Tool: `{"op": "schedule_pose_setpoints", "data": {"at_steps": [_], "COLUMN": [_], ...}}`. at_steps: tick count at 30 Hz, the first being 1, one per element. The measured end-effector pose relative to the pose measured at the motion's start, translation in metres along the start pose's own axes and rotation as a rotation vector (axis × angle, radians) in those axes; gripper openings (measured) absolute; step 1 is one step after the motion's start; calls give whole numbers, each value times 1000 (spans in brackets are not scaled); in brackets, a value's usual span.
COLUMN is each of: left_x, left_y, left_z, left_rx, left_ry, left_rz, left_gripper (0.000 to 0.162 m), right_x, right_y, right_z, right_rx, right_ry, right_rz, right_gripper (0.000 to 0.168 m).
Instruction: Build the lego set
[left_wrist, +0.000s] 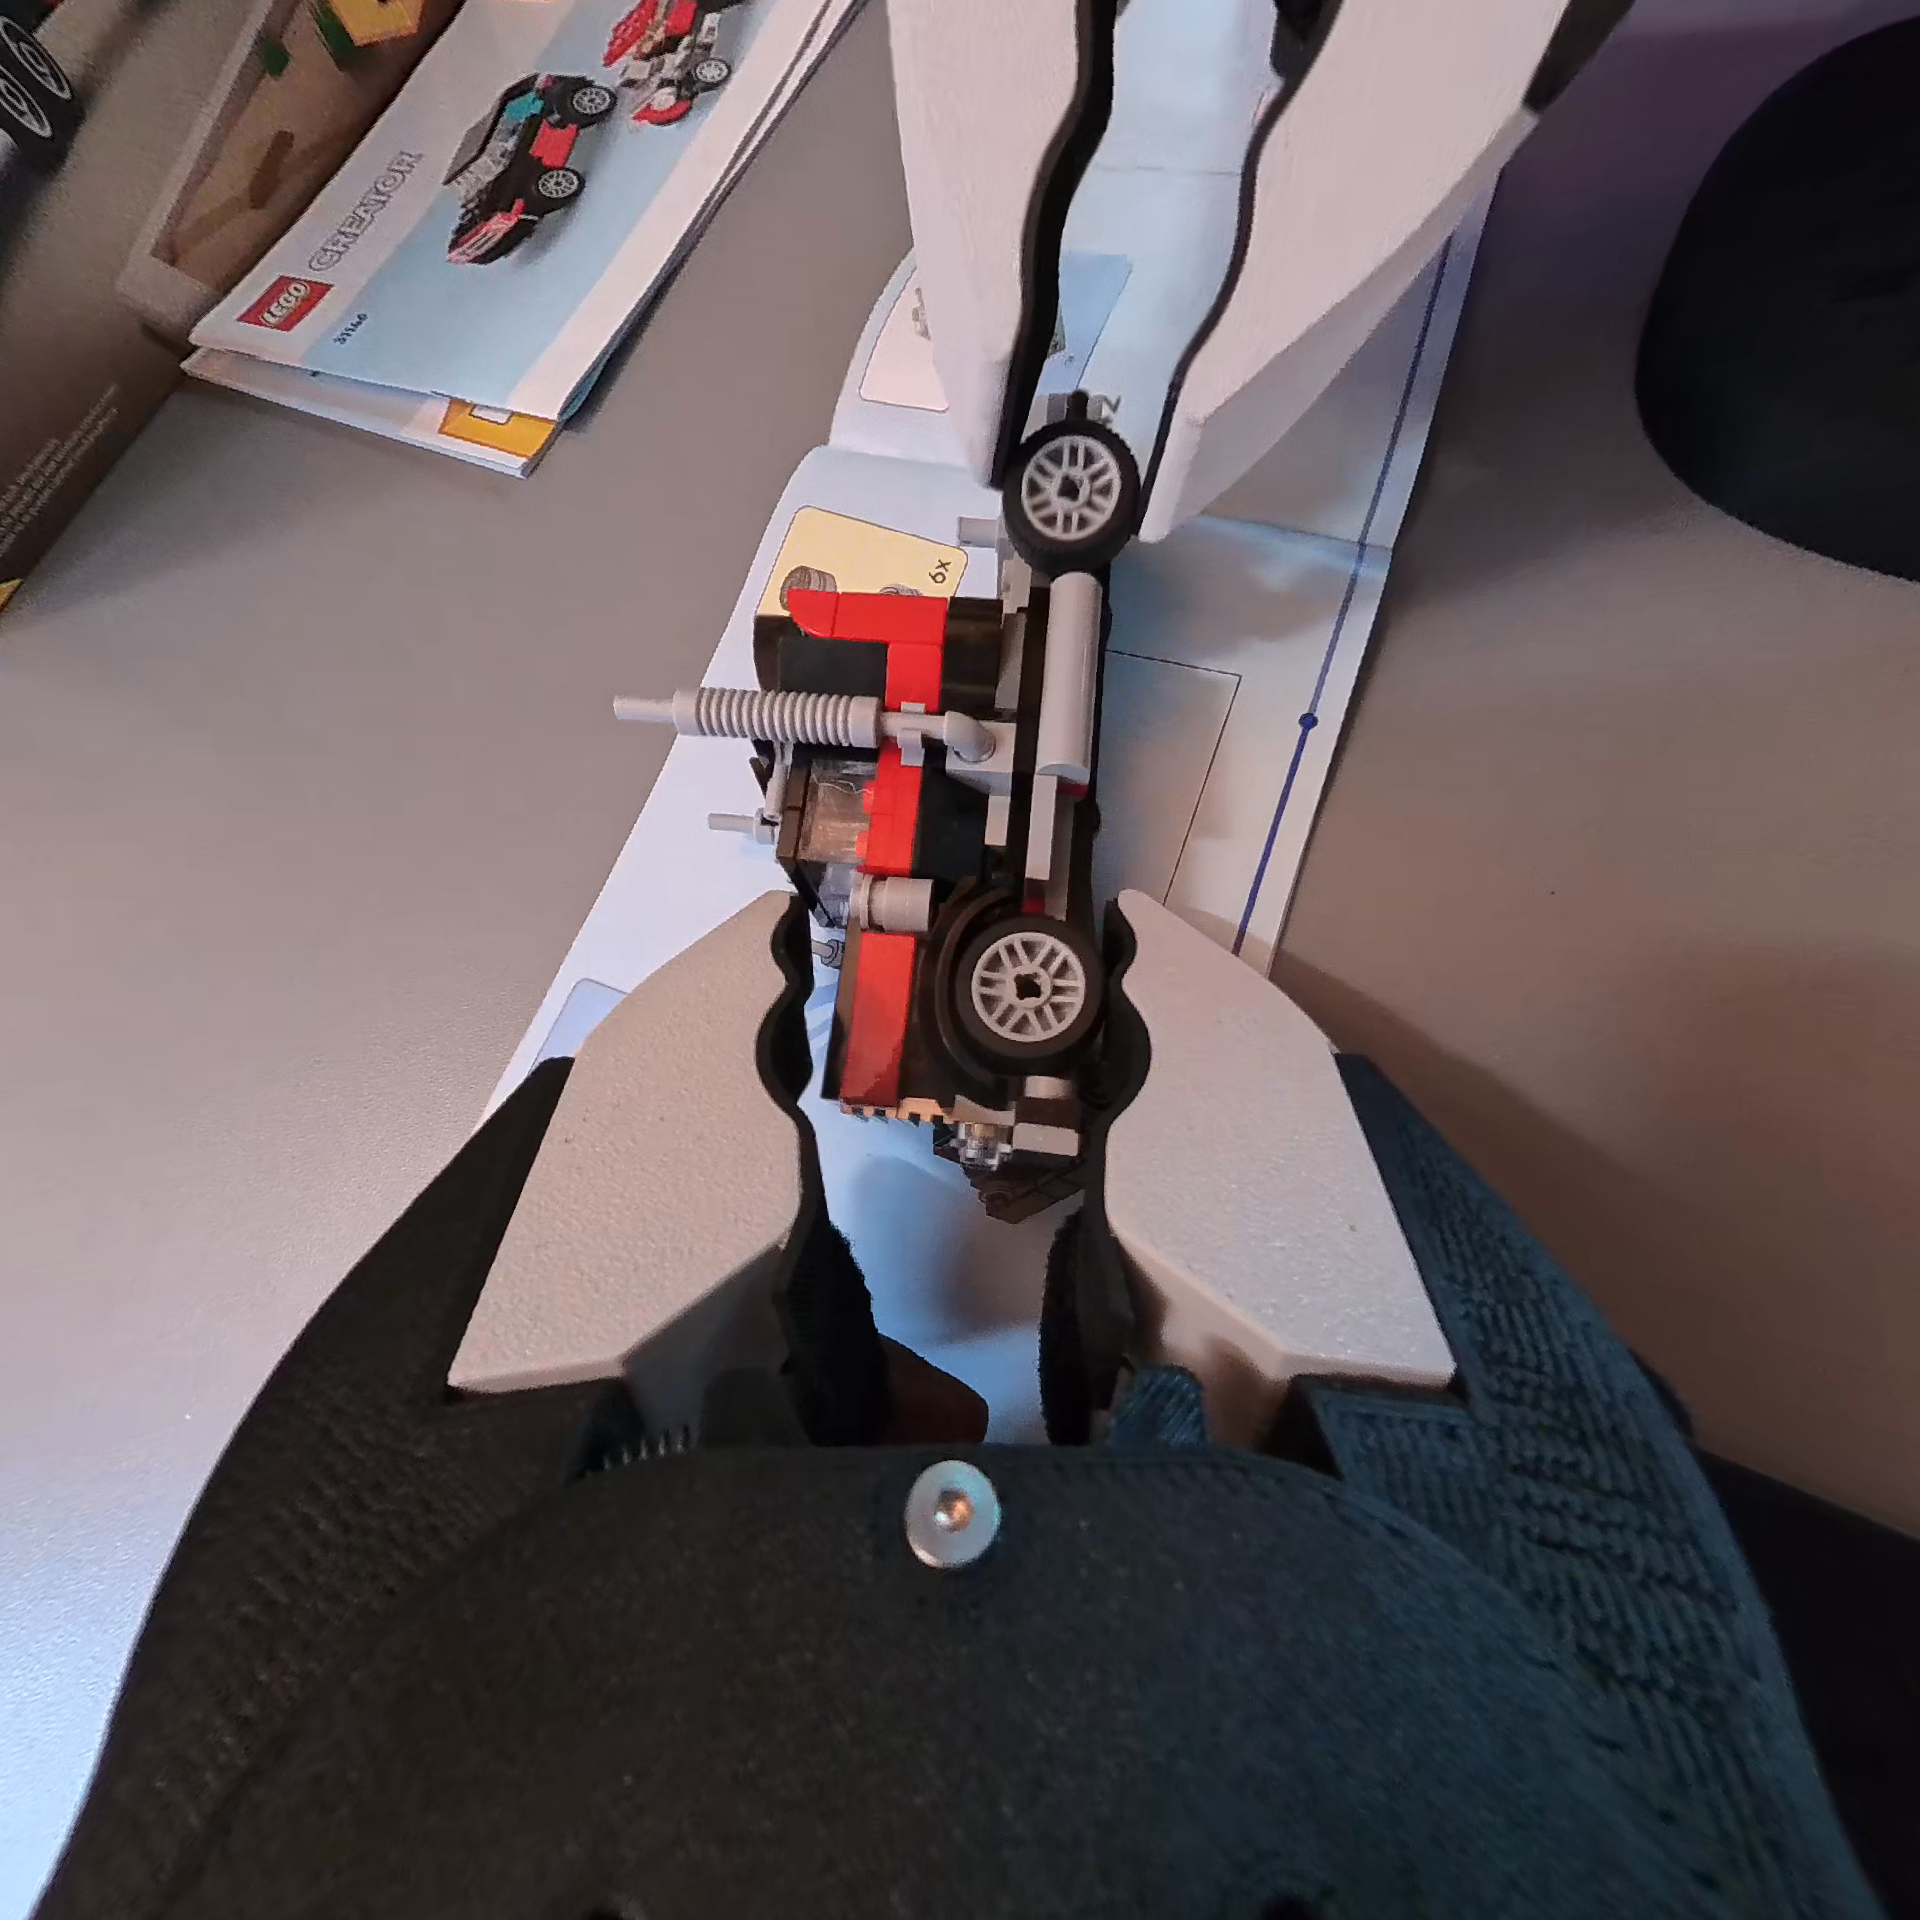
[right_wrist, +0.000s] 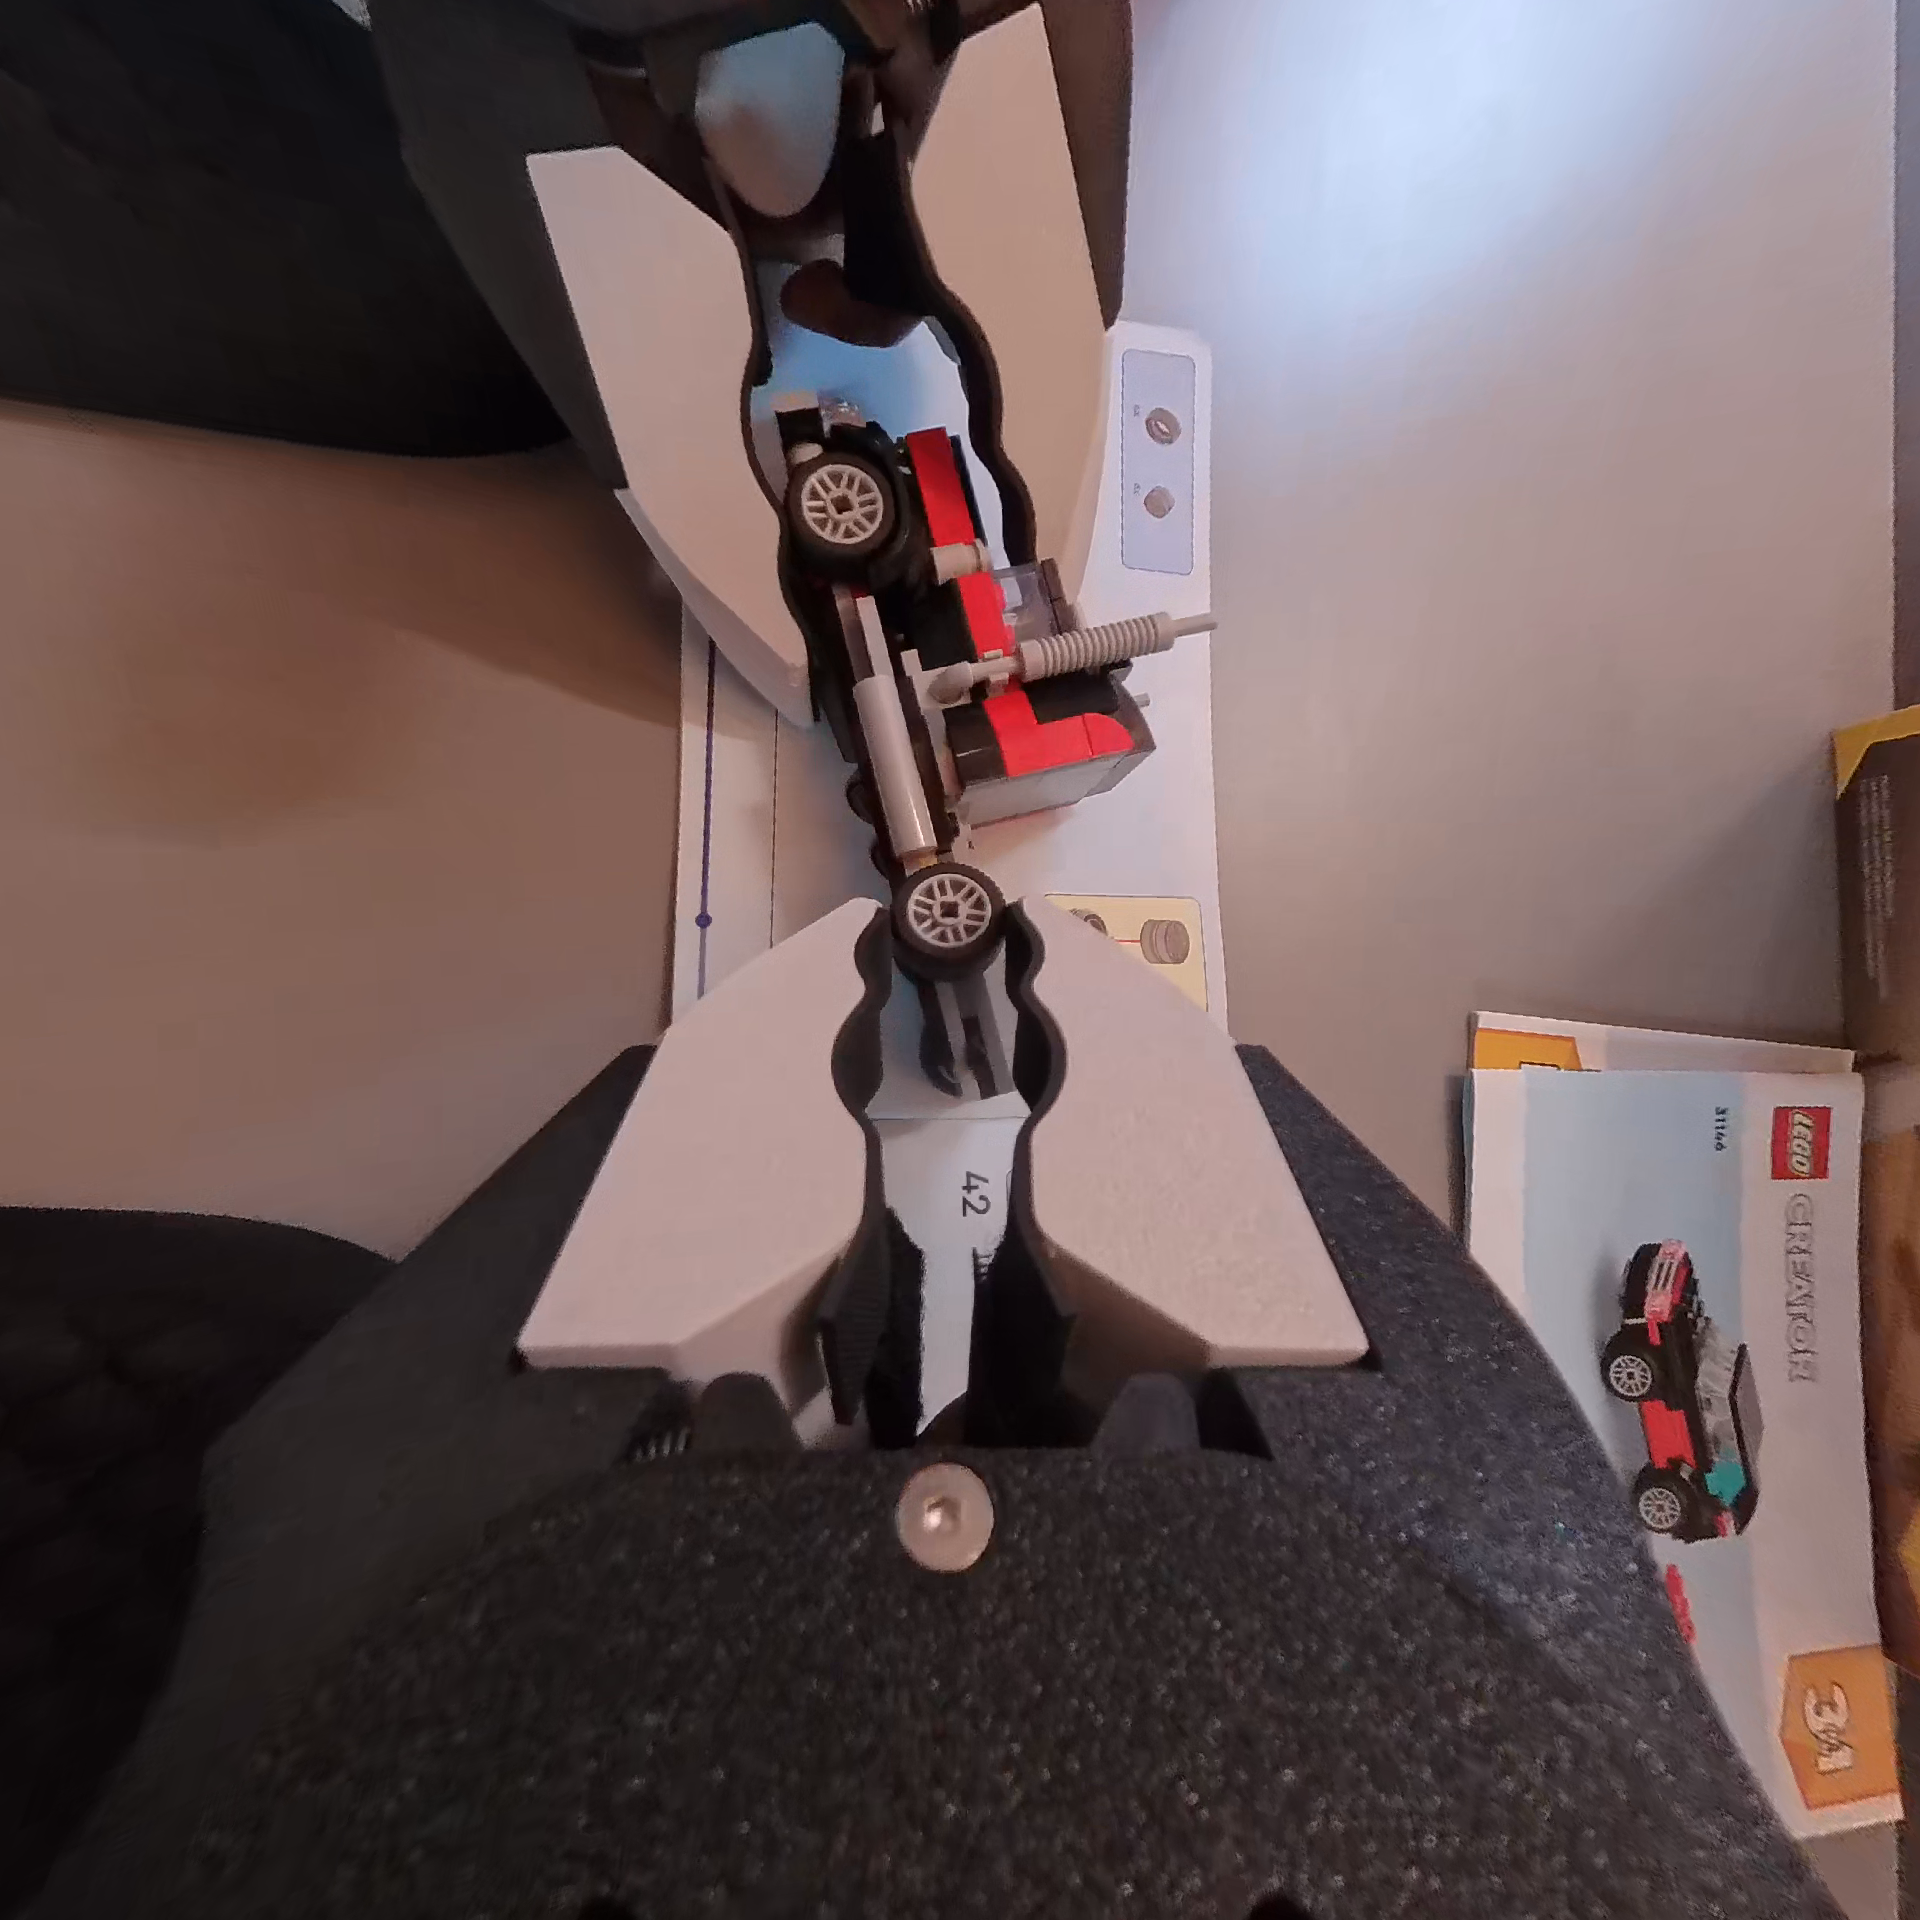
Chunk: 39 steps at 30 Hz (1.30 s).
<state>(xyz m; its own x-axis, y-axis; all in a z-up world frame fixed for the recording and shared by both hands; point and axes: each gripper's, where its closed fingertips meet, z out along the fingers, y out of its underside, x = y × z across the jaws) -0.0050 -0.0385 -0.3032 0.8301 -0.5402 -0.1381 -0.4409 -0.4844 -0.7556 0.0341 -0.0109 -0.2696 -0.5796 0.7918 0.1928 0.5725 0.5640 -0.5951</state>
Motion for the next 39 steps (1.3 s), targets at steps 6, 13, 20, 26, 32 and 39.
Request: {"op": "schedule_pose_setpoints", "data": {"at_steps": [6,13,20,26,32,39], "left_x": [0,0,0,-1,-1,-1], "left_y": [0,-1,-1,-1,-1,-1], "left_z": [0,0,-1,-1,-1,0], "left_rx": [4,7,8,8,8,6], "left_ry": [-14,-24,-28,-32,-35,-33], "left_rz": [13,25,29,29,30,24], "left_gripper": [53,52,52,51,50,49], "right_x": [0,-1,-2,-2,-3,-3], "right_y": [0,0,0,1,1,2], "right_z": [-1,-2,-2,-3,-3,-3], "right_rx": [90,242,321,378,424,471], "right_ry": [33,-12,-32,-66,-84,-90], "right_rz": [7,77,104,145,151,142], "right_gripper": [21,21,21,21,21,21]}}
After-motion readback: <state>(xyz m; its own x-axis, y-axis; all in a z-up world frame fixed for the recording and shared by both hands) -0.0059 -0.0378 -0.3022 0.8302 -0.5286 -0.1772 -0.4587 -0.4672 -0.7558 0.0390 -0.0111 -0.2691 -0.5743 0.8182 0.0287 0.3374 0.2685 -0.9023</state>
